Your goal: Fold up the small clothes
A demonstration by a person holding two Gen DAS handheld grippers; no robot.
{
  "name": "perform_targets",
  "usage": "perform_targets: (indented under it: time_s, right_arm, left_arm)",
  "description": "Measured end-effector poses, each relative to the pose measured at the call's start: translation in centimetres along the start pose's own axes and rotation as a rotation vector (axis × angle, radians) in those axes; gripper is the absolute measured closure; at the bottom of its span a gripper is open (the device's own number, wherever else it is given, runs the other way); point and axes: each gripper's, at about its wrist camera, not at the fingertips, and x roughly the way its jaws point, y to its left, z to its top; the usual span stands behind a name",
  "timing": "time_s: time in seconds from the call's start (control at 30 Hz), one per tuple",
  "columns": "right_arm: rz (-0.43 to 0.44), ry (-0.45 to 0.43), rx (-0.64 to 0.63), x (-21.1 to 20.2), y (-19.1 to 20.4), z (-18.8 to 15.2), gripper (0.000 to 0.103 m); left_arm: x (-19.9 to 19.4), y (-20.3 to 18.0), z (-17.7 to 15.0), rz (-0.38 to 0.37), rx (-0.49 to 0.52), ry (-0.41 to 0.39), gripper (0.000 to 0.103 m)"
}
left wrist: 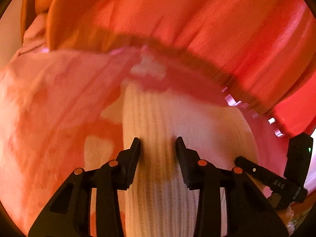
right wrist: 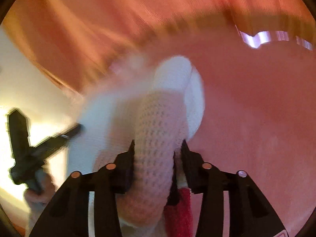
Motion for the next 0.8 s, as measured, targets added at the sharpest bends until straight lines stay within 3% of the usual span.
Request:
perform_targets:
  time_s: [0.1,0.17,0.27,0.37,0.4,0.47,0.5,0.63,0.7,0.8]
  right_arm:
    - [0.055,-0.050,0.048,-2.7,-0.5,-0.3,0.053]
    - [0.059,-0.118,0.027,-5.5,0.2,-0.8,0.053]
    - [0.077,-0.144,-0.012,-7.2,1.7,-1.7,0.054]
    - [0.096,-0.107,-0.093,-6.9,3.4,-2.9,0.097]
    - [0.082,-0.094,-0.141,-6.7,4.0,-3.4,0.099]
    - [-0.026,-0.038,-0.223,-4.8,4.3,-4.1,0.103]
    - [-0.067,-0.002,-0.230,-3.7,3.4,-4.4,0.103]
    - [-0.024,-0.037,-0.168,-5.9,2.6,-4.0,0.103]
    - [0.032,-0.057,-0.188,-7.8,4.1,-4.1,0.100]
    - [0.103,-0.019,-0.241,-8.1,6.2,-5.1,0.099]
  left_arm:
    - [-1.3,-0.5,-0.4,0.038,0.024,-0.023,0.054]
    - [-2.9,-0.5,-0.8,0.074,0.011,-0.055,0.037]
    - [-3.8,-0.3,-1.6,0.067,-0.006,-0.031,0.034]
    - [-3.9,-0.8,-2.4,0.100,0.005,-0.017,0.034]
    - [-3.8,-1.1,-2.7,0.104,0.020,-0.006,0.034]
    - [-3.3,-1.8,-3.6,0.121,0.047,0.025,0.034]
    - [-3.1,-2.0,-4.0,0.136,0.057,0.034,0.034]
    - [-2.6,-2.6,-5.2,0.179,0.102,0.047,0.033]
    - [-2.8,-2.7,-5.3,0.197,0.116,0.040,0.031]
    - [-2.9,-2.4,-5.4,0.195,0.097,0.037,0.030]
